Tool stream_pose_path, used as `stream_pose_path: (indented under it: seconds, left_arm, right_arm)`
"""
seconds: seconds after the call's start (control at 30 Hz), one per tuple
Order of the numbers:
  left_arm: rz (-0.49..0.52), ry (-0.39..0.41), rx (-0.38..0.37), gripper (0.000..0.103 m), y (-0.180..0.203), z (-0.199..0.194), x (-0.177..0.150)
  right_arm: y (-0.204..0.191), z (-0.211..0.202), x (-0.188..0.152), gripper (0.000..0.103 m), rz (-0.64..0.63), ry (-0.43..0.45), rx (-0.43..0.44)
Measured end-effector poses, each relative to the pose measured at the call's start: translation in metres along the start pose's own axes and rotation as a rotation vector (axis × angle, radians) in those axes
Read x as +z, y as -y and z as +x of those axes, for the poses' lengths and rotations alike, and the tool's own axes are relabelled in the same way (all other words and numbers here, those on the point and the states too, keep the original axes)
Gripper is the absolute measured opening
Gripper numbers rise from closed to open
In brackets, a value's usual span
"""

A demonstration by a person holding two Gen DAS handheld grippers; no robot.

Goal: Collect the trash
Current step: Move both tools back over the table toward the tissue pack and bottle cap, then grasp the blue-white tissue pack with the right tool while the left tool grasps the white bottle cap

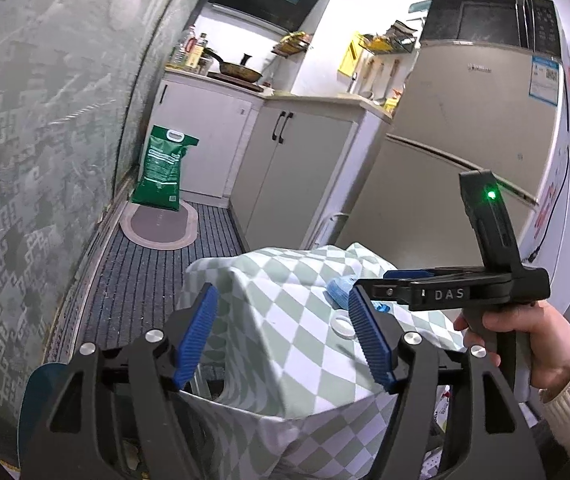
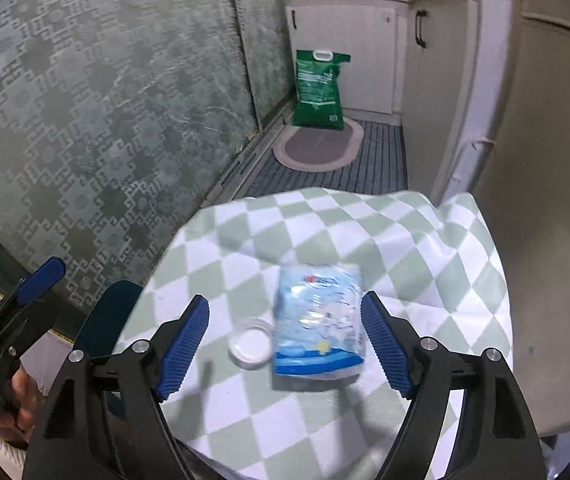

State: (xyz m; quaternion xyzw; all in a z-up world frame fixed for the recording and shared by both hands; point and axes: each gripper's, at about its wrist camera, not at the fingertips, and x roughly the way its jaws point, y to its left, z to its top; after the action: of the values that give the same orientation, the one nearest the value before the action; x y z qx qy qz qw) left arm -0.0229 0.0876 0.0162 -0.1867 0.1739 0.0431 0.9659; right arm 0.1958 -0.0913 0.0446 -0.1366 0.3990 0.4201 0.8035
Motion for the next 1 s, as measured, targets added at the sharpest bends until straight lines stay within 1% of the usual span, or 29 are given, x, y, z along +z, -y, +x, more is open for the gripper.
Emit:
stream_pose_path:
  seconds: [0.13, 0.23, 0.43, 0.5, 0.53, 0.57, 0.6, 0.63, 0.7, 0.83, 0.9, 1.0]
  left_arm:
    - [0.025, -0.034, -0.001, 0.073, 0.01, 0.011, -0.004]
    - [0.062, -0.072, 0.005, 0.073, 0.019, 0.021, -0.009]
    - [0.134, -0.136, -0.018, 0.074, 0.038, 0.039, -0.016]
    - [0.164, -0.166, -0.026, 0.074, 0.044, 0.046, -0.019]
    - [0.173, -0.177, -0.03, 0.074, 0.046, 0.05, -0.02]
    - [0.185, -0.194, -0.037, 0.074, 0.049, 0.054, -0.022]
    - [0.193, -0.203, -0.039, 0.074, 0.052, 0.057, -0.023]
    - [0.203, -0.214, -0.043, 0.074, 0.055, 0.061, -0.025]
    - [0.206, -0.226, -0.052, 0.074, 0.059, 0.066, -0.027]
    - [0.213, -0.244, -0.054, 0.074, 0.068, 0.076, -0.031]
    - [0.218, -0.249, -0.048, 0.073, 0.071, 0.079, -0.032]
    - [0.225, -0.257, -0.019, 0.072, 0.075, 0.086, -0.035]
  right_arm:
    - [0.009, 0.009, -0.001, 0.08, 0.026, -0.018, -0.011]
    - [0.01, 0.018, -0.002, 0.08, 0.033, -0.04, -0.013]
    - [0.014, 0.033, -0.003, 0.079, 0.034, -0.064, -0.063]
    - [0.02, 0.036, -0.004, 0.066, 0.039, -0.075, -0.067]
    - [0.022, 0.037, -0.004, 0.063, 0.038, -0.078, -0.07]
    - [0.025, 0.036, -0.005, 0.056, 0.034, -0.075, -0.074]
    - [0.026, 0.036, -0.005, 0.052, 0.03, -0.074, -0.078]
    - [0.028, 0.035, -0.005, 0.051, 0.029, -0.074, -0.074]
    - [0.033, 0.032, -0.005, 0.047, 0.038, -0.071, -0.058]
    - [0.037, 0.028, -0.006, 0.045, 0.042, -0.066, -0.043]
    - [0.037, 0.022, -0.006, 0.044, 0.038, -0.054, -0.033]
    - [0.037, 0.011, -0.005, 0.042, 0.036, -0.034, -0.018]
